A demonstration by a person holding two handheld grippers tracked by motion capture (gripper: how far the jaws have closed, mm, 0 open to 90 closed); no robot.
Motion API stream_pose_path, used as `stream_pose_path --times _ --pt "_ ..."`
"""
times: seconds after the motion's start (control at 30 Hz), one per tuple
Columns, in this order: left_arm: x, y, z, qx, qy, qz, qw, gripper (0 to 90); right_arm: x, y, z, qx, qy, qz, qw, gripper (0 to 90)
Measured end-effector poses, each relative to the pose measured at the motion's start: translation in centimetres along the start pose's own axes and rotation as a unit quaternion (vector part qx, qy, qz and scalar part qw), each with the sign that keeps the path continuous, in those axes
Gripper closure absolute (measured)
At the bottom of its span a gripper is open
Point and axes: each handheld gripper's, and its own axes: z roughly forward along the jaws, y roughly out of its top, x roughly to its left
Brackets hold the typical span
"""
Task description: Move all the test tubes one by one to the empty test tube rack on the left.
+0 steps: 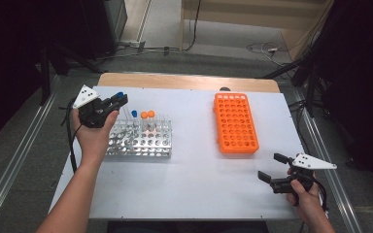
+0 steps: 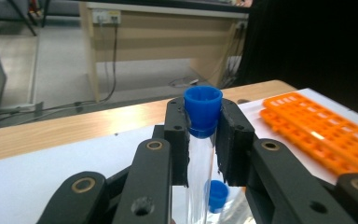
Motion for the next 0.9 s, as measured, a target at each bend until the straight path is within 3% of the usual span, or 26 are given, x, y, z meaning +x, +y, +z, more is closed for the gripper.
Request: stream_pose_path --times 0.1,0.4,0.57,0.73,0.9 --pt "0.0 -0.3 0.4 0.006 0.010 0.006 0.9999 76.6 -0.1 0.1 -0.1 -0.005 0.002 0.006 1.0000 0.0" --pt "0.1 -0.9 0.7 0.005 0.019 -0.003 0.9998 76.6 -0.2 0.0 -0.1 -0.005 0.001 0.007 1.0000 0.0" --pt "-0.2 -0.9 0.6 0.007 0.011 -0.001 0.9999 76.6 -0.2 0.0 -0.2 -0.005 0.000 0.007 1.0000 0.0" --pt "0.0 -1.3 0.5 0.007 0.011 -0.010 0.9999 76.6 -0.3 0.1 -0.2 -0.006 0.001 0.012 0.9999 0.0" --pt "-0.1 -2.2 0.8 0.026 0.005 -0.007 0.9996 76.6 -0.3 0.0 -0.2 -0.006 0.002 0.013 0.9999 0.0"
